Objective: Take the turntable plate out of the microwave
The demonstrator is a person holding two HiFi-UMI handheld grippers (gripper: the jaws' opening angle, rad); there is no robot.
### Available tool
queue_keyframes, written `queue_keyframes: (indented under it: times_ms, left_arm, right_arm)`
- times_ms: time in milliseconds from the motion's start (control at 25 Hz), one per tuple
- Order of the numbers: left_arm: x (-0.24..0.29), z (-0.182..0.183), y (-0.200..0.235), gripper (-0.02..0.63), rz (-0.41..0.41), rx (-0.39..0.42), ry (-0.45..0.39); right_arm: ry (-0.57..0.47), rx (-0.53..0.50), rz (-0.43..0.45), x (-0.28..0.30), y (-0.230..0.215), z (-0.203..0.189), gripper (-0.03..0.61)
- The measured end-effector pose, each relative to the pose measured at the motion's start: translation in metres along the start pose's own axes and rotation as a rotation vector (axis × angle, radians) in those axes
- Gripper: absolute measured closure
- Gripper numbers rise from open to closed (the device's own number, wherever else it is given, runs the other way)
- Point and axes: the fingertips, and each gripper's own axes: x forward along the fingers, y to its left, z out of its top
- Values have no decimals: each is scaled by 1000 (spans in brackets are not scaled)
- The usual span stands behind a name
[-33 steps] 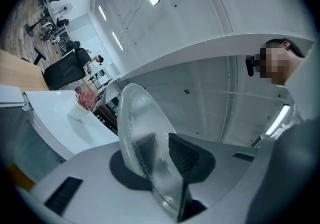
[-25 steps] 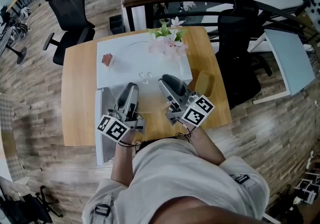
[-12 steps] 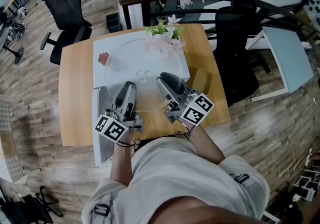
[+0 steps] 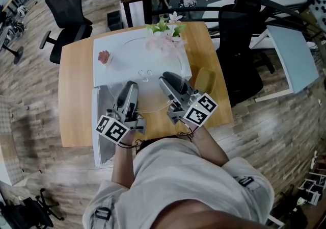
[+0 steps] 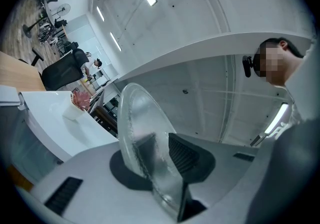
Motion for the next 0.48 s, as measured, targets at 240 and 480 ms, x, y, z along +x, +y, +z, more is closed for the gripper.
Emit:
queue_keyframes:
  times_ms: [240, 480]
  left_arm:
    - [-1, -3, -1, 515, -1, -1, 0]
    - [-2, -8, -3, 515, 4, -1, 6]
  right_arm:
    - [3, -1, -3, -4, 0, -1, 469]
    - [6, 8, -5, -8, -1, -3, 468]
